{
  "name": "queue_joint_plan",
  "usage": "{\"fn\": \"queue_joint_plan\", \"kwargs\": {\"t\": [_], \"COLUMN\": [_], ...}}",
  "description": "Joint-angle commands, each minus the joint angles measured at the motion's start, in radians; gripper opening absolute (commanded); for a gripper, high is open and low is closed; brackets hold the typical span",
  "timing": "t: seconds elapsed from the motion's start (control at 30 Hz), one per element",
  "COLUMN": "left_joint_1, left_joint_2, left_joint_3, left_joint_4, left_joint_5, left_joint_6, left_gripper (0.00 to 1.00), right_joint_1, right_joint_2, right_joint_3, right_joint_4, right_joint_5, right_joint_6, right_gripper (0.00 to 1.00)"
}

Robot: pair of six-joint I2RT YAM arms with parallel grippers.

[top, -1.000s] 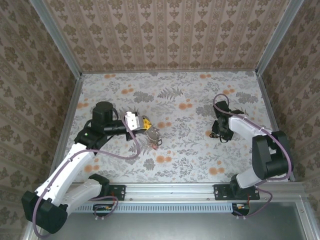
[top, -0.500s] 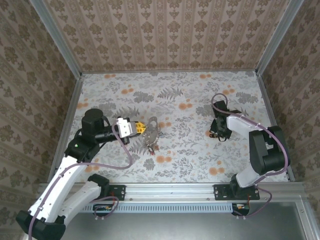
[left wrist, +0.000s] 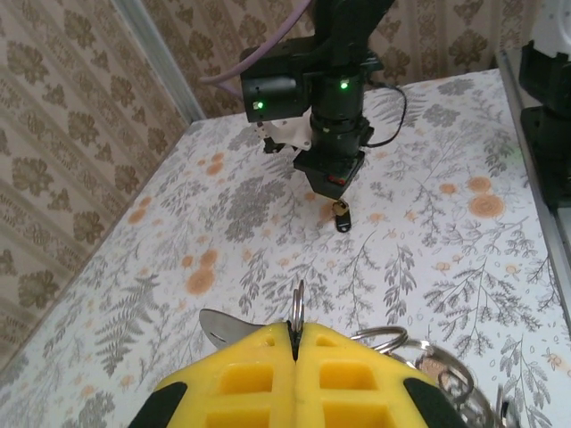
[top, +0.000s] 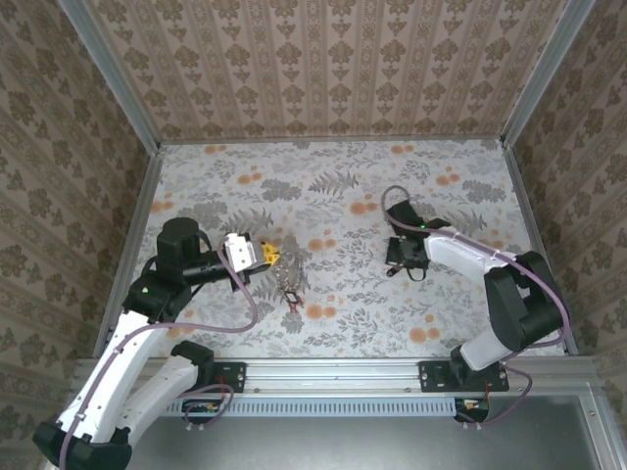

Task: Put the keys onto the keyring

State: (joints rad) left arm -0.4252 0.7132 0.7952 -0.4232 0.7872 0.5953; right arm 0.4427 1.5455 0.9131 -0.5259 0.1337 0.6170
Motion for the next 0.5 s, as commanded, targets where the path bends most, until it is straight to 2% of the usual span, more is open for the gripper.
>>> {"fn": "queue_joint_plan", "kwargs": {"t": [0.0,0.13,0.23,0.4,0.47], "left_joint_1": [0.023,0.048,0.056,0.071,0.064], "left_joint_2": [-0.015,-0.020,-0.012,0.004,0.007], "left_joint_3": [0.067,0.073,0.081,0.089,0.095], "left_joint_4": [-0.013,0.014,0.012,-0.025,-0.035], "left_joint_5": [-0.001,0.002,0.012,0.053,0.047], "left_joint_6": [-0.026,-0.067,-0.063,-0.018,0.003], "left_gripper": [0.00,0.00,0.00,0.00,0.00], "right_joint_1": [0.134,0.301,0.365,0.377,0.377], "right_joint_2": [0.058,0.205,0.299,0.345,0.339], "right_joint_3": [0.084,0.228,0.308,0.348,0.340], "right_joint_4": [0.068,0.104,0.130,0.188,0.219], "right_joint_5": [-0.084,-0.092,-0.096,-0.123,-0.161], "right_joint_6": [0.029,0.042,0.050,0.046,0.036], "right_gripper": [0.00,0.00,0.00,0.06,0.14]}}
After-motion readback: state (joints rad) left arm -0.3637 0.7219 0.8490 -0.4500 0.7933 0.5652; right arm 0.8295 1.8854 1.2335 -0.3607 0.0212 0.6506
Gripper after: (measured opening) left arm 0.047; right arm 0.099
